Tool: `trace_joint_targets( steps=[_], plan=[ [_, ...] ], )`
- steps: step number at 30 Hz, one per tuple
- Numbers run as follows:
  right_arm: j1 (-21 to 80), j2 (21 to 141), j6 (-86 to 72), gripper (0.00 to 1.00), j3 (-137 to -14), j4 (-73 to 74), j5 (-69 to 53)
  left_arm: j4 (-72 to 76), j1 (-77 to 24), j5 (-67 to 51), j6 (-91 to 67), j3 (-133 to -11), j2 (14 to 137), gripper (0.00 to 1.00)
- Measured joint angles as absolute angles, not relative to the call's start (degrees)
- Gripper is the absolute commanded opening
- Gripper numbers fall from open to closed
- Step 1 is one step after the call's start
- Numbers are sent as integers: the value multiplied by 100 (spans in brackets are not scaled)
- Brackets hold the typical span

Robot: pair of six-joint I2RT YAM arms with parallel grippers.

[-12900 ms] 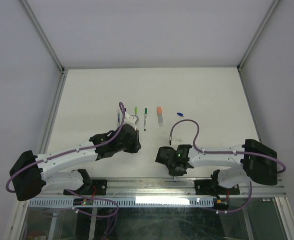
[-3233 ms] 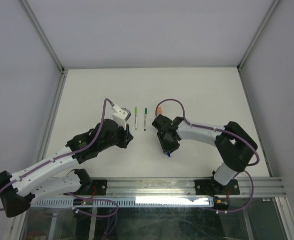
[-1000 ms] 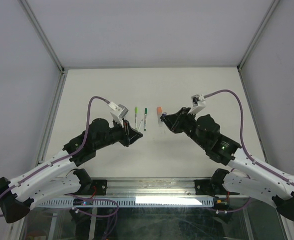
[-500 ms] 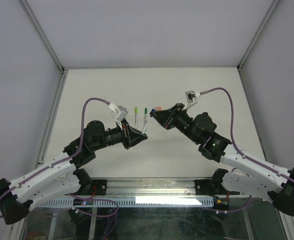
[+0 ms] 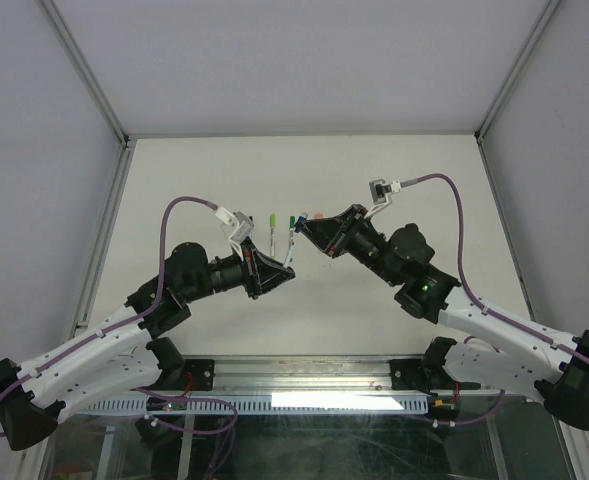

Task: Insert the pens into the pen caps
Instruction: Insert the pen cap onto the pen.

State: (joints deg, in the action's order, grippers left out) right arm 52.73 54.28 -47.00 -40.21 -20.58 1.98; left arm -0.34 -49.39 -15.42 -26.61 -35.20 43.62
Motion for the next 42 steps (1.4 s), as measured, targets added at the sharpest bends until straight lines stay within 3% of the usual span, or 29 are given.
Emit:
trace_joint_targets(
  steps=[42],
  plan=[
    [5273,5347,-4882,0,-4021,-1898,-322,-34,-4939,-1505,-2661,-3516,4346,0]
  ],
)
